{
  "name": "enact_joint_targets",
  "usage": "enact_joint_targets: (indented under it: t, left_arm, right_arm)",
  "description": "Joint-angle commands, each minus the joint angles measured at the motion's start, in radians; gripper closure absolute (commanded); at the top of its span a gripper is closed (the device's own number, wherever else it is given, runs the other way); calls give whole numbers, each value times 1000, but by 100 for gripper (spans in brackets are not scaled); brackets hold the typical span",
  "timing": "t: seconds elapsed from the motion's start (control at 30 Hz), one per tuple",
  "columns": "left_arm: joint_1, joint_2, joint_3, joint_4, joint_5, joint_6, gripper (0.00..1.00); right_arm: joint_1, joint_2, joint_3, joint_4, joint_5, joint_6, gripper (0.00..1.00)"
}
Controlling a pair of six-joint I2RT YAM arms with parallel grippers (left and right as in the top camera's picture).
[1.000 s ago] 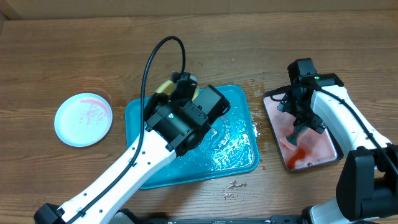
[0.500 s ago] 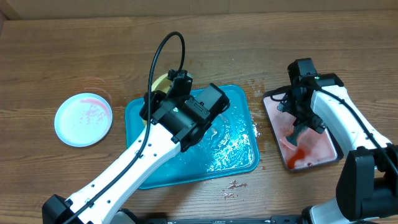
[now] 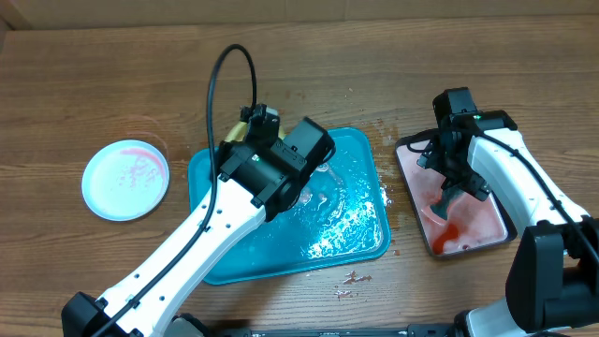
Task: Clean dirty plates on tray and stack at the side
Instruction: 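Swing the yellow plate left and stack it on the plate pile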
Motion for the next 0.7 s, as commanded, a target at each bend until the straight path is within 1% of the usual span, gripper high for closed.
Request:
enact_joint_targets:
  t: [0.0, 0.03, 0.13, 0.27, 0.4, 0.57, 0.67]
  left_arm:
    - [-10, 0, 19, 79, 399, 10, 95]
    - [-7, 0, 19, 109, 459, -13, 95]
    - [28, -2, 19, 157, 510, -72, 95]
    - [119, -2, 19, 161, 572, -141, 95]
    - [264, -3, 19, 161, 636, -198, 95]
    - [484, -13, 12, 167, 731, -192, 95]
    - [640, -23, -11, 180, 779, -189, 95]
  right_arm:
    - [-1, -4, -4, 4, 14, 2, 0]
    - [-1, -4, -4, 5, 14, 2, 0]
    - [-1, -4, -4, 5, 14, 2, 0]
    - [-1, -4, -4, 4, 14, 2, 0]
    - [-1, -4, -4, 5, 14, 2, 0]
    - [-1, -4, -4, 5, 14, 2, 0]
    - [-1, -4, -4, 5, 14, 2, 0]
